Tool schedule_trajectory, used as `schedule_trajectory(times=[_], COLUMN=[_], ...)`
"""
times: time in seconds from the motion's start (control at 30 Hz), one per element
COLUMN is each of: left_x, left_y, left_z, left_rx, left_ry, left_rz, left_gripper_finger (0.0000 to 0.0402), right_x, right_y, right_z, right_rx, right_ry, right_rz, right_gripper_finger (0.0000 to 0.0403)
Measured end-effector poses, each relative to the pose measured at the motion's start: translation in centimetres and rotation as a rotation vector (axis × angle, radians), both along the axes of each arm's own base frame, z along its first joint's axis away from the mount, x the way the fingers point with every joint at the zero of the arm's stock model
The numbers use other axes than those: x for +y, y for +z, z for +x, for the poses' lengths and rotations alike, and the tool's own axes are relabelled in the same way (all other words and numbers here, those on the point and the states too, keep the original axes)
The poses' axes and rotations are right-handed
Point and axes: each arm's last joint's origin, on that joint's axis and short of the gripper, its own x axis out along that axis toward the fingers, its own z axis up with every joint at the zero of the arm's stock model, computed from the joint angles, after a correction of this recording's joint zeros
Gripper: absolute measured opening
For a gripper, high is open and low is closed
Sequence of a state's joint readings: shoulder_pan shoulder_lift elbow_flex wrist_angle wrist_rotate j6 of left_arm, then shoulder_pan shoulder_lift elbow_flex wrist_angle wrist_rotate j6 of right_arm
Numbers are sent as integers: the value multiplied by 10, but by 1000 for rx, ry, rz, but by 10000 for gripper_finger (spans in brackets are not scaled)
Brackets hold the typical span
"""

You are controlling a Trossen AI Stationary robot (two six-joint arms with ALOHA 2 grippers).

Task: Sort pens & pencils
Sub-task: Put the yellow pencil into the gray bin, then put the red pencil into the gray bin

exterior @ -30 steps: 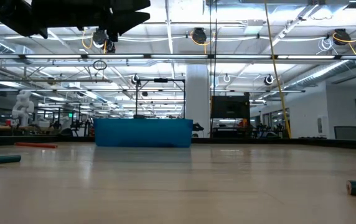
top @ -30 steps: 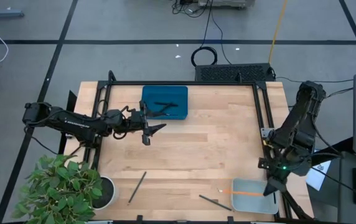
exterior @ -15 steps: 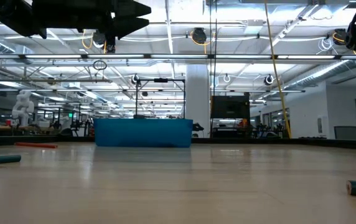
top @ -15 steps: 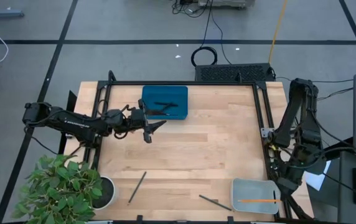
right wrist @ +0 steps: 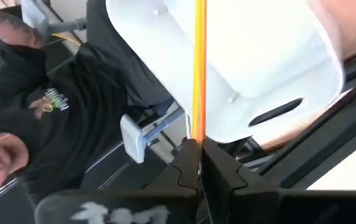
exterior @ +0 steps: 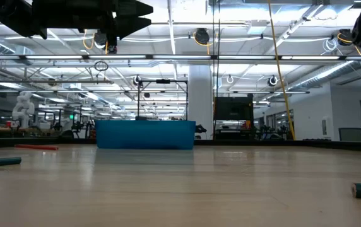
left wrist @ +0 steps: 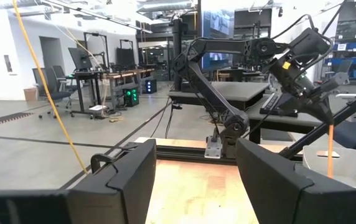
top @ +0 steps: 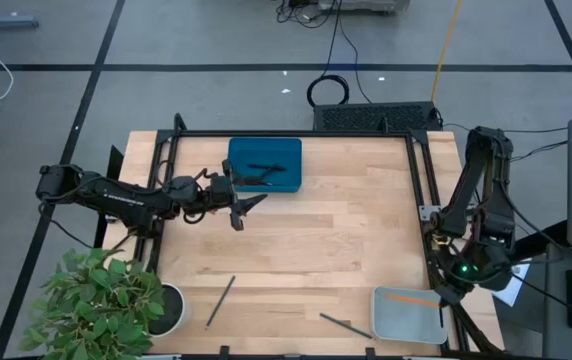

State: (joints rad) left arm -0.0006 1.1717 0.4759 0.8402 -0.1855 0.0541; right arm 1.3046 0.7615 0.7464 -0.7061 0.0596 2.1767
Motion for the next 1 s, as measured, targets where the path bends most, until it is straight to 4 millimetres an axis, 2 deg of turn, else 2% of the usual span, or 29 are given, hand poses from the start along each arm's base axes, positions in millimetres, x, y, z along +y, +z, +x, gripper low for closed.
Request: schedule_trajectory(times=[0.33,0.6,0.73,1.0], left_x=[0,0,0,0], left_y=[0,0,0,0], left_z=[0,0,0,0], left_rx=[-1,-2,-2,0], left_ry=[-1,-1,-1,1], left_rz=[-1,-4,-4,8], left_gripper_finger=[225,225,225,225], right_x=[-2,-6,-9,-11], right_y=[-1,-5,-8,-9], right_z=[6,4,3,3], right_rx=[-62,-43,-7,21], right_ry=[2,4,-20,-50], right_rz=[-31,-89,-129,-133], right_gripper_finger=[0,5,35,132])
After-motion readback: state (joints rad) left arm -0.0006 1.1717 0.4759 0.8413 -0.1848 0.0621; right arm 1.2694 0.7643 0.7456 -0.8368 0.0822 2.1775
